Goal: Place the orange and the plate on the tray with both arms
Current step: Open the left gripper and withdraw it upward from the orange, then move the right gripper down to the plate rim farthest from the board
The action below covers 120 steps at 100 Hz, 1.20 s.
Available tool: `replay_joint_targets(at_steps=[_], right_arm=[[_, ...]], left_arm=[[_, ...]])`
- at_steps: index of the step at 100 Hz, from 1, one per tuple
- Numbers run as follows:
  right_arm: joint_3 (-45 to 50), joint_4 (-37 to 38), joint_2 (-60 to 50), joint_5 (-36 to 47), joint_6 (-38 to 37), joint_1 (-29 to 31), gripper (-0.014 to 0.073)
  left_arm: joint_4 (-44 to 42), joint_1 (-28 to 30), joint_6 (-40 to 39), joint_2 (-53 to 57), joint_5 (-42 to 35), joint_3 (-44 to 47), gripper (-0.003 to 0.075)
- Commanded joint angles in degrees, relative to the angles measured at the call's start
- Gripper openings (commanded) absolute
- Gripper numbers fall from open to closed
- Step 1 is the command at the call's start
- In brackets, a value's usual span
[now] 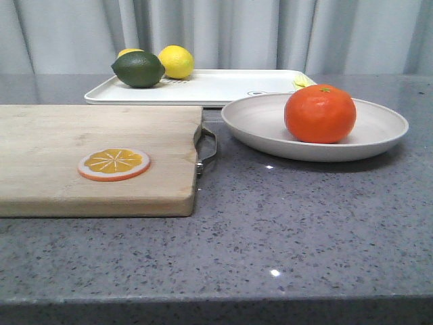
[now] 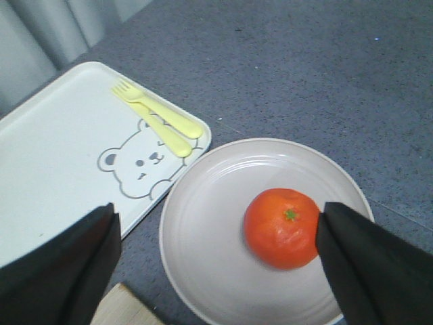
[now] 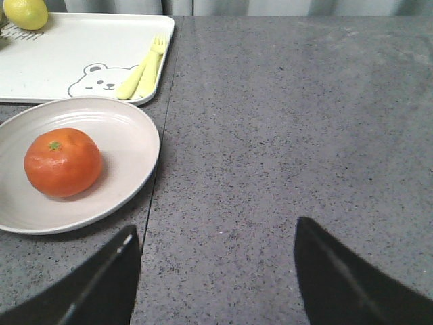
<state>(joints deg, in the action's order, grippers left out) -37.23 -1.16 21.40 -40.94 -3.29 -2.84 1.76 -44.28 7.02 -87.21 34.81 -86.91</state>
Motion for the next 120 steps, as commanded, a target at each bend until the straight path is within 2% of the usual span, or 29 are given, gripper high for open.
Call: replay_joint_targets(at_steps=[1, 12, 36, 48, 83, 97, 120], right_arm=[[-2.00, 0.47, 1.05, 3.83, 0.08, 0.02, 0.0495], [-2.00, 0.47, 1.05, 3.83, 0.08, 0.02, 0.0495], [-2.00, 0.47, 1.05, 3.83, 0.08, 0.02, 0.0495], [-2.00, 0.47, 1.05, 3.83, 0.08, 0.02, 0.0495], [-2.00, 0.47, 1.05, 3.87, 0.08, 0.02, 0.0495], [-2.00, -0.27, 1.05, 3.99, 0.08, 0.02, 0.0495], [-2.00, -8.51, 5.28, 9.29, 1.88, 0.02, 0.0495]], left_arm=[[-3.00, 0.88, -2.98, 7.35, -7.13, 4.26, 0.0568], [-3.77, 4.44, -3.80, 13.89, -9.15, 12.57, 0.0568], [-3.28, 17.61, -3.89, 27.28, -11.11, 28.42, 0.0568], [-2.48, 21.13, -3.89, 34.50, -14.22, 35.75, 0.0568], [-0.30, 24.66, -4.86, 48.97, -21.03, 54.28, 0.0568], [-0.38, 25.53, -4.86, 50.24, -21.50, 56.59, 0.0568], [-0.38, 25.53, -4.86, 50.24, -21.61, 56.59, 0.0568]])
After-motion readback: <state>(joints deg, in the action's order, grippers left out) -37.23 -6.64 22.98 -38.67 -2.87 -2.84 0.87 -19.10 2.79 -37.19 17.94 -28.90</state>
